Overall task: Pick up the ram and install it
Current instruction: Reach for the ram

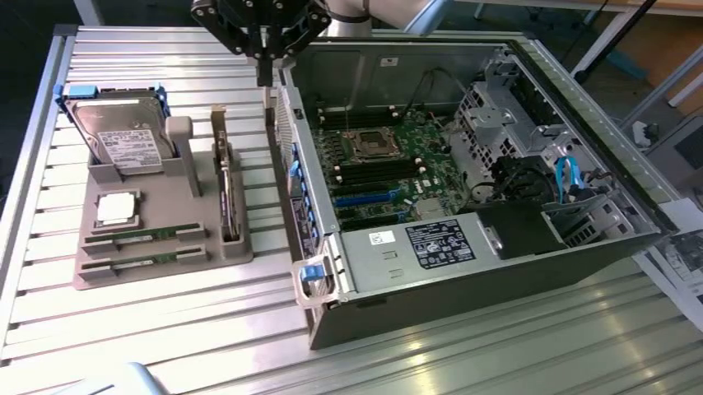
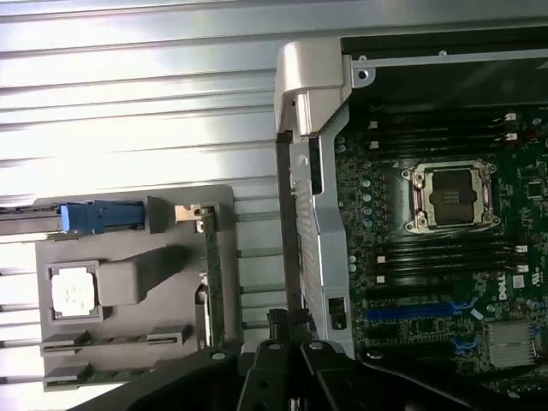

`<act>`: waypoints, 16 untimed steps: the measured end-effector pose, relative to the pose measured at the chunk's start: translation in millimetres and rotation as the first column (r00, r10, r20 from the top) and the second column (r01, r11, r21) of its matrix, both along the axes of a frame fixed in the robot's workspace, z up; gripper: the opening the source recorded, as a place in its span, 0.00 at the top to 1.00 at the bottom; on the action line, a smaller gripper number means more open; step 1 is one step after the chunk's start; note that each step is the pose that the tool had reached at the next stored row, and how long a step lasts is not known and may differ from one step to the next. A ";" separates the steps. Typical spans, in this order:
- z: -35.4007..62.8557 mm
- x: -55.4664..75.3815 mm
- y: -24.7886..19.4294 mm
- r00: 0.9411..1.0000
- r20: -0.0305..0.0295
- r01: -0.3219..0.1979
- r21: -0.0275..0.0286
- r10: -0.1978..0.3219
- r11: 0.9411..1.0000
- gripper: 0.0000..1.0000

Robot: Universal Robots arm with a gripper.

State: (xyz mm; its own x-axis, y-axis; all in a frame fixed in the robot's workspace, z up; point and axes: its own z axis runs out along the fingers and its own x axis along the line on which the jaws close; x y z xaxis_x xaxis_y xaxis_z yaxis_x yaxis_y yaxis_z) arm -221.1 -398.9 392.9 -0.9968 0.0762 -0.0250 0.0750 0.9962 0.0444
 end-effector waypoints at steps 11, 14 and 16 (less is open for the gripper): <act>-0.7 -53.9 0.1 1.000 0.001 0.000 0.000 0.000 1.000 0.90; -1.1 -75.5 0.3 1.000 0.001 0.000 0.000 0.000 1.000 0.90; -1.1 -85.8 0.4 1.000 0.001 0.000 0.000 0.000 1.000 0.90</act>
State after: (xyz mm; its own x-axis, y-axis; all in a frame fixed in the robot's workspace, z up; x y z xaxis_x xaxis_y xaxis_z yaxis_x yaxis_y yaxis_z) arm -306.9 -398.6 391.8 -0.9968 0.0761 -0.0259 0.0749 0.9962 0.0446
